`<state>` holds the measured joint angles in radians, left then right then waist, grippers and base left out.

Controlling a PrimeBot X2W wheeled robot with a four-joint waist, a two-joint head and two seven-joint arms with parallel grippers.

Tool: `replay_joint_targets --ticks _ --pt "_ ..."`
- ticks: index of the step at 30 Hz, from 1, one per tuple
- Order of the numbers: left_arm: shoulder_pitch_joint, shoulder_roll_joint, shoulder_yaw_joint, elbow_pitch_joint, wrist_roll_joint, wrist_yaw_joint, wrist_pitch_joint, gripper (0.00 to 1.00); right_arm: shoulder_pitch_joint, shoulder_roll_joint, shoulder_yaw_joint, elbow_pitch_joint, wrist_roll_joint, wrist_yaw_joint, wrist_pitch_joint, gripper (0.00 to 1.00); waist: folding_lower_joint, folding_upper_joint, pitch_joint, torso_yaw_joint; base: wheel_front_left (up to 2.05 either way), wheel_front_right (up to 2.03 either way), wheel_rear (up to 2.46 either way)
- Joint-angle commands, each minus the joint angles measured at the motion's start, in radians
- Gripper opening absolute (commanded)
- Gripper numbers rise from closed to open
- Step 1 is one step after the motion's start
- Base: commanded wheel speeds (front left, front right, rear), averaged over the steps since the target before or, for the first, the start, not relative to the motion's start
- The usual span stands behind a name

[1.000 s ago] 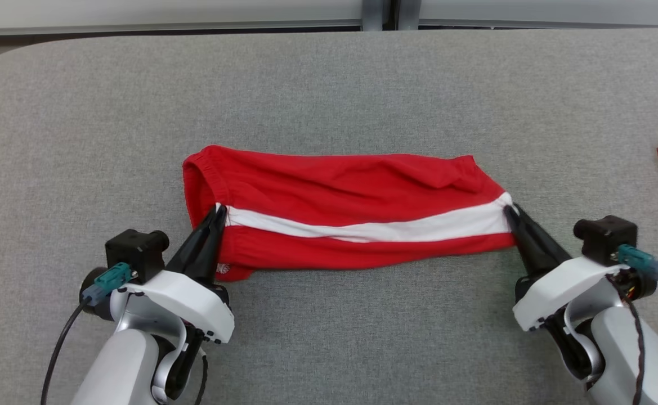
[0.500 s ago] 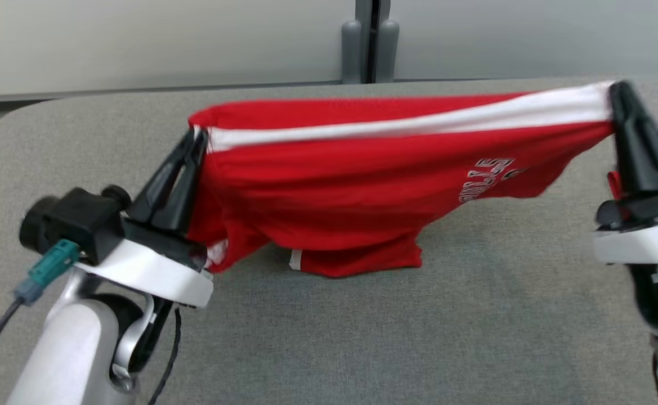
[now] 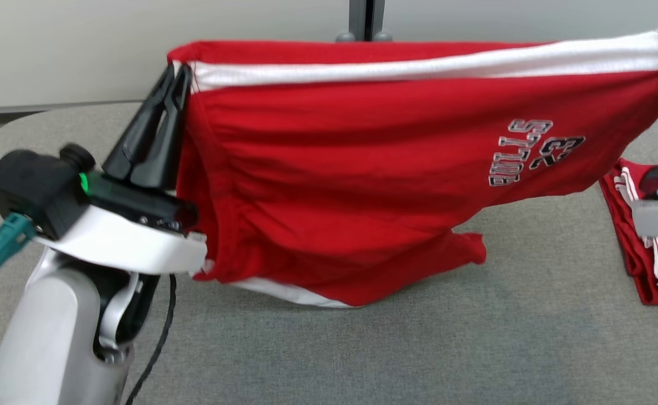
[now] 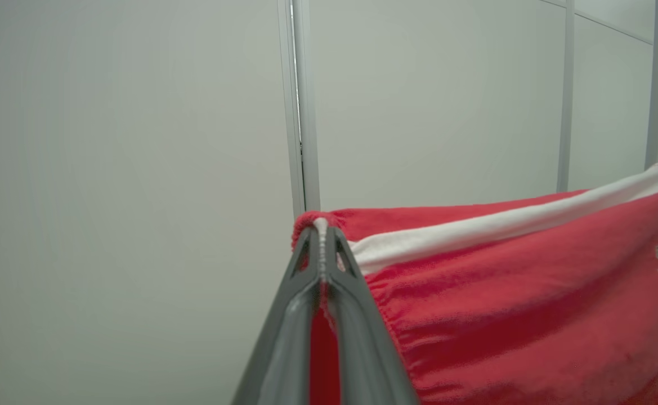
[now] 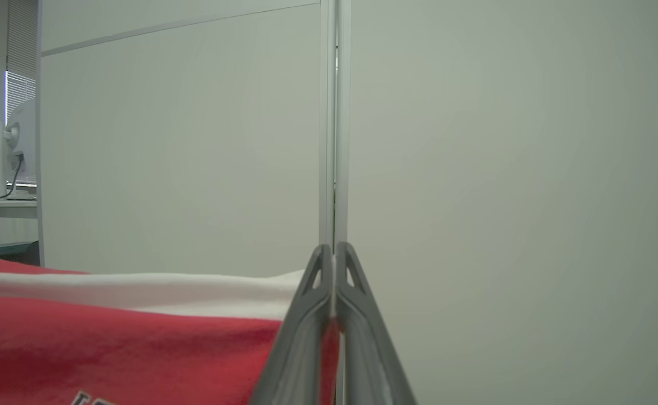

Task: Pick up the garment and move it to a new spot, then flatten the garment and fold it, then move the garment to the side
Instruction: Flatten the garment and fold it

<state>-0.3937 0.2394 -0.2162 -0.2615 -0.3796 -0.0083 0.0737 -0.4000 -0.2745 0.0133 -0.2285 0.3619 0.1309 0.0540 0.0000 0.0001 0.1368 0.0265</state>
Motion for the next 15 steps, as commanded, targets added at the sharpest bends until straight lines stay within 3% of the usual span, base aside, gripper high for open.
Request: replay_joint_targets --ticks 1,7,15 --pt "-0.029 -0.001 0.009 0.005 -0.009 -0.002 -0.01 0.0 -0.025 -0.002 0.004 0.007 0.005 0.0 0.003 0.0 0.0 -0.0001 0.018 0.003 0.0 0.0 0.0" --pt "-0.241 -0.021 0.021 0.17 -0.031 -0.038 -0.048 0.0 -0.259 -0.025 0.048 0.13 0.044 0.0 0.011 0.0 0.0 -0.0001 0.117 0.012 0.0 0.0 0.0" --pt "-0.605 -0.061 0.051 0.545 -0.048 -0.069 -0.168 0.0 -0.702 0.004 0.149 0.459 0.082 0.0 -0.087 0.0 0.0 -0.0001 0.221 0.004 0.0 0.0 0.0"
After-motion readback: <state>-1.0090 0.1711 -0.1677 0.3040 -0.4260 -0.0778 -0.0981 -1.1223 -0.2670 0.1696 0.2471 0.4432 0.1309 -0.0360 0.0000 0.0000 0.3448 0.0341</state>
